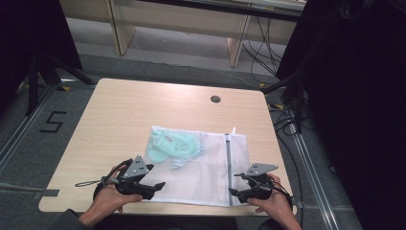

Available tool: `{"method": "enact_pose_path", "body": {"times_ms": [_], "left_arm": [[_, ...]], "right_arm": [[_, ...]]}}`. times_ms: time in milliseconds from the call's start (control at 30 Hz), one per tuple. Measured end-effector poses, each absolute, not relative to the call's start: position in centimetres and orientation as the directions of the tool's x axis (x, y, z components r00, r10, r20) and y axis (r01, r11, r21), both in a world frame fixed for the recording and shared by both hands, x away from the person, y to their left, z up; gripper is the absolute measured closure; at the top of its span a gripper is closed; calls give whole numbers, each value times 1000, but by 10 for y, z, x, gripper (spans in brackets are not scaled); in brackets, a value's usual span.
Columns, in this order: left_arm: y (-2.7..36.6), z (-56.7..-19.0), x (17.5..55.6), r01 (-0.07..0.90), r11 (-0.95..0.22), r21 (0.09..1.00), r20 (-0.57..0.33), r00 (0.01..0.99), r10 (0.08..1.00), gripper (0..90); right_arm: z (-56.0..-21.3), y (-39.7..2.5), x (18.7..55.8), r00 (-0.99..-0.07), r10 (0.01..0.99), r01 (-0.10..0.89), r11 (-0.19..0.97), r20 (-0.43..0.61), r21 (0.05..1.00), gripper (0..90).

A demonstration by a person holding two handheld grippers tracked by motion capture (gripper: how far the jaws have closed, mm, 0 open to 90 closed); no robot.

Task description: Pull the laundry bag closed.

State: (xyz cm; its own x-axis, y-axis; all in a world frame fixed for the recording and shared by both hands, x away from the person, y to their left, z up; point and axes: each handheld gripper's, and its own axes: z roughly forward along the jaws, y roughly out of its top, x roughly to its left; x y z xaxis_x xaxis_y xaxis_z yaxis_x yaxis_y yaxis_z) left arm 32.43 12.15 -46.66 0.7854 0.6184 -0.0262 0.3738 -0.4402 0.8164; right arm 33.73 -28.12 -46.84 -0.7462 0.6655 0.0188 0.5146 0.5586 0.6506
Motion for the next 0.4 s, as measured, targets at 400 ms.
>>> {"method": "enact_pose_path", "body": {"times_ms": [400], "left_arm": [[121, -467, 325, 369, -430, 824, -30, 786, 617, 273]], "right_arm": [[-470, -280, 337, -733, 679, 524, 539, 27, 660, 264]]}}
